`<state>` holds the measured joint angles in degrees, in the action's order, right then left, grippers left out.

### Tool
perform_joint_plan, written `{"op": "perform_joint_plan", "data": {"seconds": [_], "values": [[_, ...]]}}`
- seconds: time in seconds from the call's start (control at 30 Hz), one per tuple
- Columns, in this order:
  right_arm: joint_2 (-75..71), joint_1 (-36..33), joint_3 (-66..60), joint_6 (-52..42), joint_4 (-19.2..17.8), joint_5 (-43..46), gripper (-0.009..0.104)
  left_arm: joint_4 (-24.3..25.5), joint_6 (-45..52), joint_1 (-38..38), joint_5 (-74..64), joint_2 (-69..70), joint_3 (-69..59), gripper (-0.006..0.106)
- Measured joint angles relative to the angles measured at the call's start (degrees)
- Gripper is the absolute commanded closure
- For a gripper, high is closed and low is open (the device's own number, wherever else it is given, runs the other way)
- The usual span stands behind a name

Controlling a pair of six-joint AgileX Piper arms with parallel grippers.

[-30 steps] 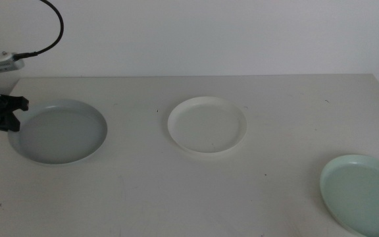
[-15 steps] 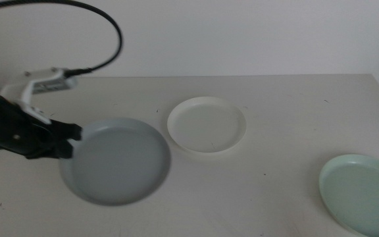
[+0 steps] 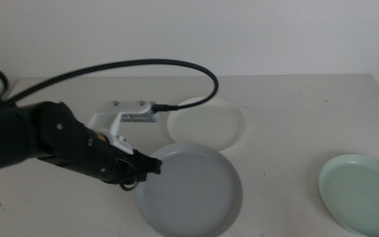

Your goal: Stack the three bowls on top of each other.

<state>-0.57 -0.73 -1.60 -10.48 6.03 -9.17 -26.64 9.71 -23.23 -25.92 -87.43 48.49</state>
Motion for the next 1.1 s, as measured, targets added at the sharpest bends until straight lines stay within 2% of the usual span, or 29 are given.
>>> {"op": "perform_joint_plan", "data": {"seconds": [0.23,0.5,0.63,0.7,0.77,0.97,1.03,1.1], "values": [[0.0,0.0,0.0,0.0,0.0,0.0,0.047,-2.61,-0.15,-6.37,5.96,-5.34,0.0,0.101],[0.0,0.0,0.0,0.0,0.0,-0.05,0.047,-4.12,-0.17,-9.97,9.97,-10.24,0.0,0.101],[0.0,0.0,0.0,0.0,0.0,-0.05,0.047,-5.09,-0.17,-10.13,11.06,-11.5,0.0,0.095],[0.0,0.0,0.0,0.0,0.0,-0.05,0.047,-5.3,-0.22,-10.13,11.3,-11.81,0.0,0.089],[0.0,0.0,0.0,0.0,0.0,-0.05,0.047,-5.46,-0.22,-10.13,11.35,-11.88,0.0,0.076],[0.0,0.0,0.0,0.0,0.0,-0.05,0.047,-5.64,-0.22,-10.13,11.35,-11.37,0.0,0.014],[0.0,0.0,0.0,0.0,0.0,-0.05,0.047,-5.33,-0.22,-10.13,11.35,-10.01,0.0,-0.002],[0.0,0.0,0.0,0.0,0.0,-0.05,0.047,-4.55,-0.22,-10.08,11.0,-7.25,0.0,-0.005]]}}
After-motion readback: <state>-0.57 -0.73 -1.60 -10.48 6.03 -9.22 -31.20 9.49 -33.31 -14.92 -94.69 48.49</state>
